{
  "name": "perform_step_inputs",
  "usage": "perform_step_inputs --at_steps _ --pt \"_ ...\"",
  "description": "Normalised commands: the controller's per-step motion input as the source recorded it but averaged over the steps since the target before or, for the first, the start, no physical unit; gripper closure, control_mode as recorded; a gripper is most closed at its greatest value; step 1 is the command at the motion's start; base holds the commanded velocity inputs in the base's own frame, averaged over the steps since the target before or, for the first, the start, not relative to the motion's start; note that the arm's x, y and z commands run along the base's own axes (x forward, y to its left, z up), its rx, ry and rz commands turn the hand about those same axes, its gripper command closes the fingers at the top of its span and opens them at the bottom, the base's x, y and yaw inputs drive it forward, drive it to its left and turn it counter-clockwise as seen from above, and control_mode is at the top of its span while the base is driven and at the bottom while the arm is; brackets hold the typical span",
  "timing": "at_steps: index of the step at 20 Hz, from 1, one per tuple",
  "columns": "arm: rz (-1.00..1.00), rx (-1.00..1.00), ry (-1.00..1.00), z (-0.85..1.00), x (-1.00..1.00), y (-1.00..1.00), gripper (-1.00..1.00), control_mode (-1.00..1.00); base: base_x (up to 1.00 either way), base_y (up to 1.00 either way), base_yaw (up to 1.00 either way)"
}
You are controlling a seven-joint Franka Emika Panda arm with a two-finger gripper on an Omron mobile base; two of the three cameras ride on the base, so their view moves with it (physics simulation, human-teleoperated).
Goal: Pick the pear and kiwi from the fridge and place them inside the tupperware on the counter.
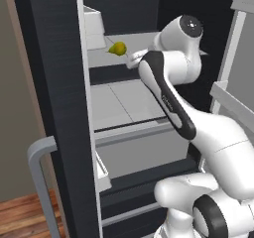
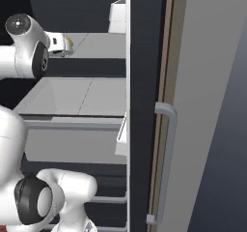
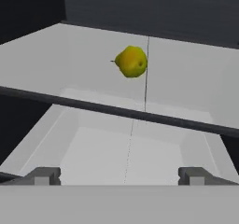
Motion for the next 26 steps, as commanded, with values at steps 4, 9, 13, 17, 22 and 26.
perform_step_inputs --at_steps 4,9,13,17,22,26 --pt "0.0 0.0 0.0 0.33 0.68 0.0 -1.0 -1.0 0.0 0.0 0.0" --pt "0.0 0.0 0.0 0.06 0.59 0.0 -1.0 -1.0 0.0 0.0 0.0" --pt "0.0 0.0 0.0 0.0 0.48 0.02 -1.0 -1.0 0.0 0.0 0.0" --pt "0.0 0.0 0.0 0.0 0.44 0.05 -1.0 -1.0 0.0 0.0 0.0" --pt "0.0 0.0 0.0 -0.01 0.35 0.14 -1.0 -1.0 0.0 0.0 0.0" --pt "0.0 0.0 0.0 -0.1 0.25 0.16 -1.0 -1.0 0.0 0.0 0.0"
